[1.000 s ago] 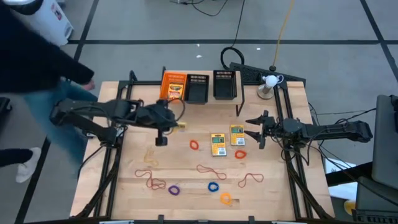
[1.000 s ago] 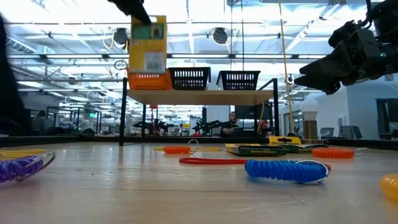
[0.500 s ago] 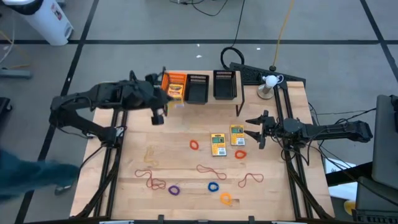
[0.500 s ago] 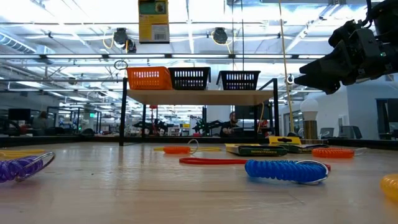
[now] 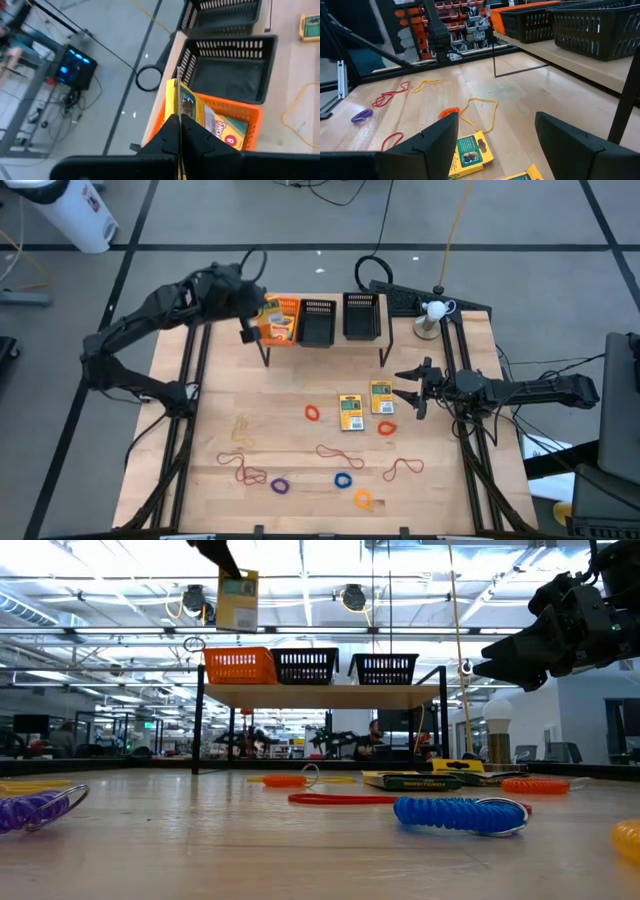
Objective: Pick & Place Office Desk Supplies
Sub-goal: Put the yellow pack of crayons into the orange bin on the shelf
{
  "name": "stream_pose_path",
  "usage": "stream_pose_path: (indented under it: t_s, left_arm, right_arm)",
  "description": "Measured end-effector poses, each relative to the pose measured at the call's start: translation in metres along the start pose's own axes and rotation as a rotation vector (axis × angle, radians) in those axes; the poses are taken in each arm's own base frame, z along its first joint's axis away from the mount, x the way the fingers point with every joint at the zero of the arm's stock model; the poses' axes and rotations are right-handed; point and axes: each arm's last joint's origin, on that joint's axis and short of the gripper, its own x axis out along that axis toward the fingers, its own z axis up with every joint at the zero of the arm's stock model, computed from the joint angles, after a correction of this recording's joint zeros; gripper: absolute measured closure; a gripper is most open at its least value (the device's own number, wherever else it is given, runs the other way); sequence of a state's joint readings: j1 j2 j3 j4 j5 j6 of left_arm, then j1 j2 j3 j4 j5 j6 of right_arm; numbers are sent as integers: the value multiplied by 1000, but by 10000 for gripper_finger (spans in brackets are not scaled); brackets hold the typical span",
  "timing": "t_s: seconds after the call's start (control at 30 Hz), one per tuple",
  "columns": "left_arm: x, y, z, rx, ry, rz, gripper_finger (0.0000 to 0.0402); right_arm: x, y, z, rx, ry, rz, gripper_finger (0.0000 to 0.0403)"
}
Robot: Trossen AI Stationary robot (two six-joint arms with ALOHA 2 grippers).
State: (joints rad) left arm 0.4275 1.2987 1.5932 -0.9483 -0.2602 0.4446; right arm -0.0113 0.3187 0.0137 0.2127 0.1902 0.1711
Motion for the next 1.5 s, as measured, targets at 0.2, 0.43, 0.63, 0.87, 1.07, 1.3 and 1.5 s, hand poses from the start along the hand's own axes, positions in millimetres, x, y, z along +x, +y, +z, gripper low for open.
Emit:
stream_pose_path:
  t_s: [0.2, 0.43, 0.63, 0.87, 1.07, 1.3, 1.5]
  left_arm:
    - [22, 8, -4, -23, 26, -77, 402]
    - [45, -1, -6, 16, 119, -147, 402]
    - [54, -3, -8, 8, 155, -168, 401]
    - [54, -4, -7, -32, 147, -187, 361]
    - [54, -4, -8, -46, 151, -187, 295]
    - [49, -8, 1, -4, 93, -142, 222]
    - [30, -42, 23, 21, -42, -208, 194]
  right_arm:
    - [0, -1, 0, 0, -4, -25, 149]
    - [0, -1, 0, -1, -1, -24, 149]
    - [0, -1, -1, -2, 7, -25, 149]
    - [0, -1, -1, -2, 8, -25, 149]
    - [0, -1, -1, -2, 7, -25, 149]
    - [0, -1, -1, -2, 7, -25, 149]
    - [0, -1, -1, -2, 7, -25, 149]
